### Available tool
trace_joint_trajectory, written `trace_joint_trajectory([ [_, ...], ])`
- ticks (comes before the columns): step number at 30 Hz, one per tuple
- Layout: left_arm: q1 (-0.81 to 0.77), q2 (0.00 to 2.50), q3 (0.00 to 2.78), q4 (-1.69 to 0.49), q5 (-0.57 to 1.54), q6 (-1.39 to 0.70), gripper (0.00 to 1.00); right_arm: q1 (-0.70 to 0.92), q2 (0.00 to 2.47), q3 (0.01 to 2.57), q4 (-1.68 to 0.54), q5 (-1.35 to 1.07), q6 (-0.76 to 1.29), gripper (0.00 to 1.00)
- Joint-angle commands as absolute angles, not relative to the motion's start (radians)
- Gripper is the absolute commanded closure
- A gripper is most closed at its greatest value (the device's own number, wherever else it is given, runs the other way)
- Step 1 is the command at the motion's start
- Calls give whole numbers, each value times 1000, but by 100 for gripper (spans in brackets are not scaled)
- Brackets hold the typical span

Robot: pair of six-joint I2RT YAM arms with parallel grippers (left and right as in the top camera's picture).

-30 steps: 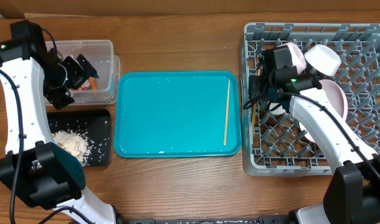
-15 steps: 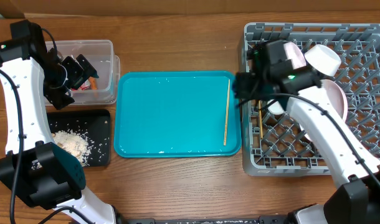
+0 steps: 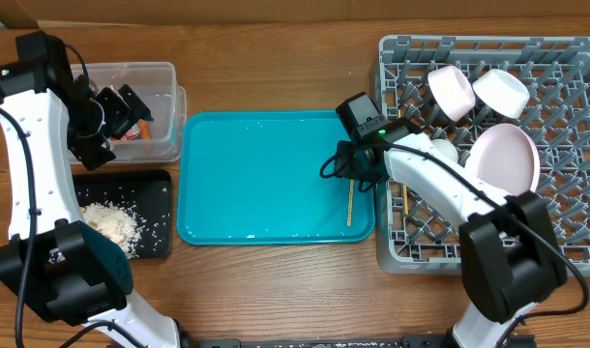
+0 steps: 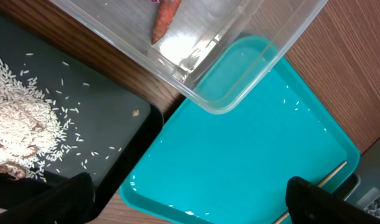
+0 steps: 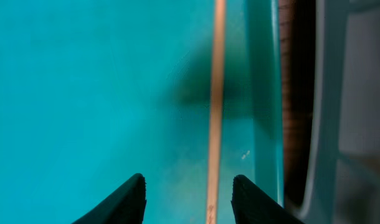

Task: Sort waste into correct bins and load items into the dishwasher

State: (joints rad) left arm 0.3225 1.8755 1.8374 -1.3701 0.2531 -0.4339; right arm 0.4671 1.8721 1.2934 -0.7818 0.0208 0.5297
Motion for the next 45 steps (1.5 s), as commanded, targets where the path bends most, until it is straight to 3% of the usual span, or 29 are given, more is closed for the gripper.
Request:
trace_joint_trajectory([
  [1,320,1852,1856,-1372,251,-411,0,471,1903,1288,-760,60,554,53],
  [15,320,1852,1856,-1372,251,-411,0,511,2025,1288,-693,150,554,59],
  [29,320,1852,1856,-1372,251,-411,0,527,2043,1339,-769,149,554,96],
  [45,320,1852,1856,-1372,251,-411,0,456,1893,1718,-1058,215,384,96],
])
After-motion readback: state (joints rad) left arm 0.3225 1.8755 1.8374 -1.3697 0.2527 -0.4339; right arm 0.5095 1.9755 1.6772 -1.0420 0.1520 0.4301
